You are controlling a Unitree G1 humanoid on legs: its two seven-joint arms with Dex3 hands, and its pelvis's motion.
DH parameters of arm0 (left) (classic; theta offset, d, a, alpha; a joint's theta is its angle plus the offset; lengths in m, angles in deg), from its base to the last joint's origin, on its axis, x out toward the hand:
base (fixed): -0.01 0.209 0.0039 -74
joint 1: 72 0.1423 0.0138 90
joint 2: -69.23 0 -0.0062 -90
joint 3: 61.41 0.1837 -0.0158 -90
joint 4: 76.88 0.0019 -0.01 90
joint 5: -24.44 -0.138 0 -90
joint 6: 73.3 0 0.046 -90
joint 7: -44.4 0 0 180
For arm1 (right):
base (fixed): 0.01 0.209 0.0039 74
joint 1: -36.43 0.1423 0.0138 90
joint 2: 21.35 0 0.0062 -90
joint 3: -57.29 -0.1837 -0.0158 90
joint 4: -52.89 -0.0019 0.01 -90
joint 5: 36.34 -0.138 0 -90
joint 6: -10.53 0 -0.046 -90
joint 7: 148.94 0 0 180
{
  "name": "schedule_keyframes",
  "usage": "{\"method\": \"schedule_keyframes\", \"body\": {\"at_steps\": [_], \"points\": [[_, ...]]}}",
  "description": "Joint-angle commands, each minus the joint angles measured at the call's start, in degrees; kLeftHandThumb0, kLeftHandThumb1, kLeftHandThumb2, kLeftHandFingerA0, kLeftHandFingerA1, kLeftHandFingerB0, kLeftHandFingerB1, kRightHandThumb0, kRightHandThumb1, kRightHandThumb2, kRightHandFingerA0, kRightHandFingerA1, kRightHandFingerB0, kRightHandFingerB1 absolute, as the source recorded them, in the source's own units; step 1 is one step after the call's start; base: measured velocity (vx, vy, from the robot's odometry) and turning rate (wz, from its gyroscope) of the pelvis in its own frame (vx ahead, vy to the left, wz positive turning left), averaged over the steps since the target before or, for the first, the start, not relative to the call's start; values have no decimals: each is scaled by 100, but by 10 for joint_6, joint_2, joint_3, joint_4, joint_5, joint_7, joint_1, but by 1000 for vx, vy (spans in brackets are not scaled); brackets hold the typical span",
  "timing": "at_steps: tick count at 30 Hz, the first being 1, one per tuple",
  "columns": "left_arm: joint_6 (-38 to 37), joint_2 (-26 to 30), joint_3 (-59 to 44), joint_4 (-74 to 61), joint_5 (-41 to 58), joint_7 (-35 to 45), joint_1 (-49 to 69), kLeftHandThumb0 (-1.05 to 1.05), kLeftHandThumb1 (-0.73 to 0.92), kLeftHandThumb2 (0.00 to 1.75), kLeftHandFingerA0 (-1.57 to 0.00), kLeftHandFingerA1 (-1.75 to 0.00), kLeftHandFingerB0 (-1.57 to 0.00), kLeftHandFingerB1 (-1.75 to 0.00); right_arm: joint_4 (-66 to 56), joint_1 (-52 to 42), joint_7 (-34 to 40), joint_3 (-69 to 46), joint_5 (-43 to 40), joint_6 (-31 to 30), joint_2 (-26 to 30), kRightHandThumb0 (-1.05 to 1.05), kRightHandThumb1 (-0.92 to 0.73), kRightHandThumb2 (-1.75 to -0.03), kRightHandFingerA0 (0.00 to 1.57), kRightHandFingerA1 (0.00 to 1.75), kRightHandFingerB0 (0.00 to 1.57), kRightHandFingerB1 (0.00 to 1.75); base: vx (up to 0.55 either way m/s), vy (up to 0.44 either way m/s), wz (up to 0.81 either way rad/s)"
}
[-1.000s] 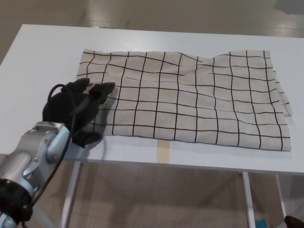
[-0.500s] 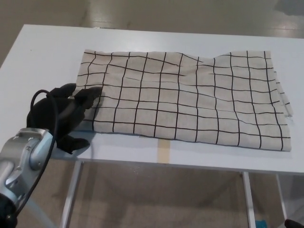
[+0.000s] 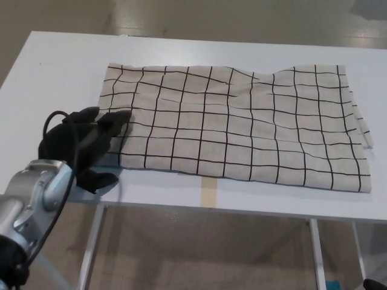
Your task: Use the left hand to fold a white towel with checkered patterns in half.
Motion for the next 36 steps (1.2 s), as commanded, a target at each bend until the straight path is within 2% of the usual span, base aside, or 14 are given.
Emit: {"method": "schedule_keyframes", "body": {"at_steps": [1,20,21,24,25,26,27,28,29,30,31,34,35,36], "points": [[7,-23,37,57,-41,-25,-19,-43,38,67,0,-3,0,-15,-1,-7,-1,0,2,4,4,-22,-56,-58,49,49,47,43,0,0,0],[34,-95,141,273,-85,-134,-117,-38,47,62,0,0,0,-17,-7,2,-4,-3,-8,10,-2,-24,-56,-57,49,50,47,43,0,0,0],[34,-97,141,281,-82,-138,-118,-45,31,69,0,-14,0,-28,-8,2,-5,-3,-9,11,-3,-24,-56,-57,49,50,47,43,0,0,0],[50,-103,155,301,-91,-136,-127,-42,33,75,0,-29,-3,-43,-11,1,-5,-3,-12,9,-4,-24,-56,-57,49,50,47,43,0,0,0],[59,-104,163,306,-98,-135,-131,-28,40,91,0,-49,0,-47,-11,2,-5,-4,-13,9,-4,-24,-56,-57,49,50,47,43,0,0,0],[67,-106,171,311,-103,-133,-136,-51,45,73,-31,-44,-38,-48,-11,2,-5,-4,-13,9,-4,-24,-56,-57,49,50,47,43,0,0,0],[73,-107,178,316,-107,-131,-139,-51,45,73,-31,-44,-38,-48,-11,2,-5,-4,-13,9,-4,-24,-56,-57,49,50,47,43,0,0,0],[72,-109,169,324,-91,-114,-143,-40,56,56,-71,-94,-77,-92,-11,2,-6,-3,-12,10,-3,-24,-56,-57,49,50,47,43,0,0,0],[71,-109,166,328,-84,-107,-145,-40,56,56,-71,-94,-77,-92,-10,2,-7,-3,-12,10,-2,-24,-56,-57,49,50,47,43,0,0,0],[61,-108,147,331,-63,-119,-138,-30,54,57,-73,-160,-90,-111,-13,1,-8,-3,-13,7,-2,-24,-56,-57,49,51,47,43,0,0,0],[60,-107,144,332,-61,-126,-138,-27,58,52,-67,-175,-88,-112,-14,2,-8,-4,-14,5,-2,-25,-56,-57,49,51,47,43,0,0,0],[61,-106,139,334,-62,-129,-141,-24,57,53,-66,-175,-87,-113,-14,2,-9,-6,-17,3,-2,-25,-56,-57,49,51,47,43,0,0,0],[60,-104,136,334,-60,-118,-145,-21,61,49,-56,-175,-68,-125,-14,4,-11,-6,-19,3,-2,-25,-56,-57,49,51,48,43,0,0,0],[55,-101,132,334,-57,-115,-147,-21,61,48,-54,-175,-69,-118,-14,5,-10,-7,-19,1,-2,-25,-56,-57,49,51,48,43,0,0,0]]}}
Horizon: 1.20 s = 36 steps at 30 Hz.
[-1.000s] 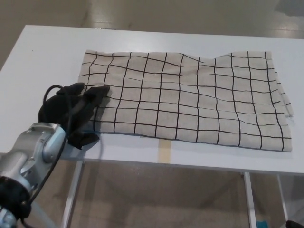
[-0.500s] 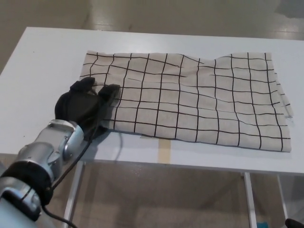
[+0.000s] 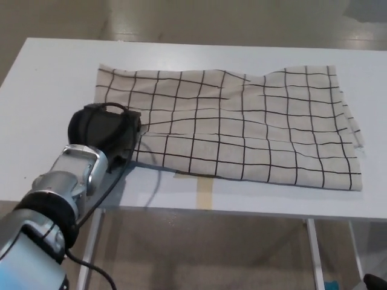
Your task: Use the left hand to fold a white towel with checkered patterns in half.
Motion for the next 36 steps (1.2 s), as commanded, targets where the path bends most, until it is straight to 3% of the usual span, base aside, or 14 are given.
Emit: {"method": "schedule_keyframes", "body": {"at_steps": [1,3,4,7,21,36], "points": [[3,2,-7,21,10,37,22,-21,61,48,-54,-175,-69,-118,-5,1,-5,-4,-10,-3,2,-25,-56,-57,49,51,48,43,0,0,0],[-5,9,-13,16,11,19,25,-21,63,49,-56,-175,-77,-112,-2,1,-7,-5,-11,0,1,-25,-56,-57,49,52,48,43,0,0,0],[-21,18,-18,9,14,3,29,-20,62,53,-64,-175,-57,-164,2,2,-7,-6,-12,2,1,-25,-56,-57,49,52,48,43,0,0,0],[-44,34,-31,-3,22,-12,30,-19,64,56,-66,-175,-49,-173,5,2,-7,-6,-11,6,0,-26,-56,-57,49,52,48,43,0,0,0],[-125,152,-135,-37,69,-77,-21,-18,69,55,-73,-175,-52,-175,3,-1,-3,-6,-3,-1,3,-27,-57,-57,50,52,48,43,0,0,0],[-165,139,-129,-113,29,-87,-147,-26,58,54,-78,-175,-56,-175,-4,-8,3,-2,4,0,0,-27,-57,-57,49,51,48,43,0,0,0]]}}
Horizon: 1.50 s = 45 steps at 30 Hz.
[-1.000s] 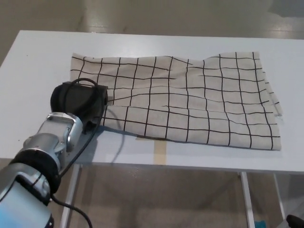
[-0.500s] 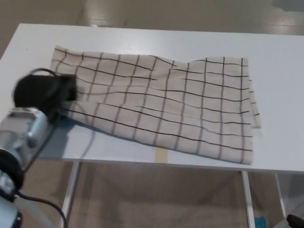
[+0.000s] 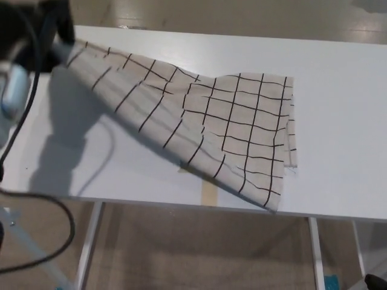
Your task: Use the left hand to fold a white towel with checkered patterns in half.
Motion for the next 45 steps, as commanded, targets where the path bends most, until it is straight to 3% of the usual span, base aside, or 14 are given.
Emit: {"method": "schedule_keyframes", "body": {"at_steps": [1,6,8,10,13,19,25,32,33,34,35,36,37,45], "points": [[-34,-16,21,-41,-25,-14,-52,-26,58,54,-78,-175,-56,-175,-6,-5,4,1,3,-2,1,-27,-57,-57,49,51,48,43,0,0,0],[-39,-61,53,-79,-42,12,-92,-30,55,56,-78,-175,-67,-163,-9,-7,3,2,-2,-1,-3,-27,-57,-57,49,51,48,43,0,0,0],[-43,-91,77,-108,-59,21,-97,-34,38,73,-113,-144,-90,-130,-10,-7,9,6,6,1,-4,-27,-57,-57,49,49,49,44,0,0,0],[-39,-104,97,-127,-74,21,-97,-30,55,55,-79,-175,-104,-86,-9,-5,9,8,9,2,-2,-27,-57,-57,49,49,49,43,0,0,0],[-46,-121,130,-158,-98,30,-90,-30,44,81,-116,-138,-98,-107,-10,-4,4,9,5,2,1,-27,-57,-57,49,49,49,43,0,0,0],[-96,-140,222,-202,-161,39,-68,-38,49,55,-80,-175,-96,-52,-16,-5,6,14,11,-1,3,-29,-57,-57,49,49,49,44,0,0,0],[-128,-151,280,-200,-181,29,-55,-35,50,56,-83,-175,-100,-56,-19,-1,9,15,11,-5,3,-29,-56,-57,49,49,49,44,0,0,0],[-145,-166,313,-202,-175,93,-11,-29,51,55,-82,-175,-89,-123,-16,2,-4,13,5,-4,14,-30,-56,-57,49,49,50,44,0,0,0],[-144,-174,302,-193,-141,148,6,-34,48,56,-76,-136,-86,-56,-17,2,-7,12,0,-5,13,-29,-56,-57,49,49,50,44,0,0,0],[-144,-177,296,-189,-127,171,12,-34,48,56,-76,-136,-86,-56,-18,2,-8,11,-2,-6,13,-29,-56,-57,49,49,50,44,0,0,0],[-130,-179,291,-193,-117,207,17,-50,49,56,-50,-48,-55,-37,-15,3,-7,11,-2,-4,13,-29,-56,-57,49,49,50,44,0,0,0],[-119,-181,287,-197,-109,234,20,-50,49,56,-50,-48,-55,-37,-14,4,-7,11,-2,-2,13,-29,-56,-57,49,49,50,44,0,0,0],[4,-198,264,-249,-60,418,43,-82,44,81,0,0,0,-11,-12,4,-5,10,-1,0,11,-29,-56,-57,49,49,50,44,0,0,0],[72,-211,217,-283,-1,533,36,-95,53,57,0,0,0,-5,-18,5,1,10,4,-2,11,-28,-56,-57,49,49,50,44,0,0,0]]}}
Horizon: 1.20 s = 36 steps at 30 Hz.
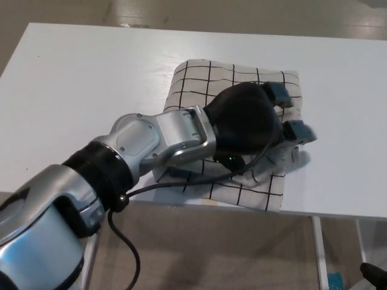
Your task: Use the left hand to fold a white towel with checkered patterns in half.
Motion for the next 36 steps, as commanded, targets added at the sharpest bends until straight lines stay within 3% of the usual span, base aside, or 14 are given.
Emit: {"method": "schedule_keyframes", "body": {"at_steps": [1,15,16,19,20,21,22,26,30,31,33,36], "points": [[176,-35,-80,-72,158,389,39,-95,53,57,0,0,0,-5,-2,-12,-1,-2,3,-1,5,-28,-56,-57,49,49,50,44,0,0,0],[250,-34,-202,-190,286,478,4,-97,58,59,0,0,0,-2,2,-14,-7,-3,-4,4,2,-28,-55,-57,49,49,50,44,0,0,0],[263,-26,-238,-221,331,485,-15,-102,58,65,0,0,0,-1,5,-12,-7,-4,-4,6,2,-28,-55,-56,50,49,51,44,0,0,0],[287,-10,-305,-276,408,496,-46,-102,62,63,0,0,0,-1,5,-11,-11,-8,-11,7,3,-28,-55,-57,50,50,51,44,0,0,0],[294,-4,-330,-296,431,497,-57,-102,49,79,0,0,0,-4,5,-10,-14,-11,-15,6,4,-28,-55,-57,49,50,51,44,0,0,0],[296,1,-344,-307,442,496,-62,-102,49,79,0,0,0,-4,5,-9,-15,-12,-18,5,4,-28,-55,-57,49,50,51,44,0,0,0],[294,13,-368,-325,464,491,-65,-101,65,63,0,0,0,-3,2,-9,-17,-15,-24,-1,5,-28,-55,-57,49,50,51,44,0,0,0],[306,57,-452,-394,537,481,-53,-99,66,61,0,0,0,-12,-25,-5,-24,-30,-52,-38,10,-28,-56,-57,47,52,51,44,0,0,0],[299,105,-496,-455,570,490,2,-96,60,64,0,-2,0,-17,-62,-6,-18,-50,-74,-64,16,-25,-57,-57,46,54,50,44,0,0,0],[299,172,-539,-508,608,526,72,-94,58,64,0,-6,0,-23,-90,-6,3,-77,-81,-63,19,-25,-57,-57,48,54,52,45,0,0,0],[301,194,-565,-534,632,538,109,-77,43,89,0,-8,0,-21,-94,-2,7,-91,-92,-60,19,-25,-56,-57,51,55,54,46,0,0,0],[296,223,-609,-580,671,551,173,-78,45,89,-3,-9,-3,-22,-102,8,17,-114,-113,-69,16,-24,-56,-56,50,57,54,47,0,0,0]]}}
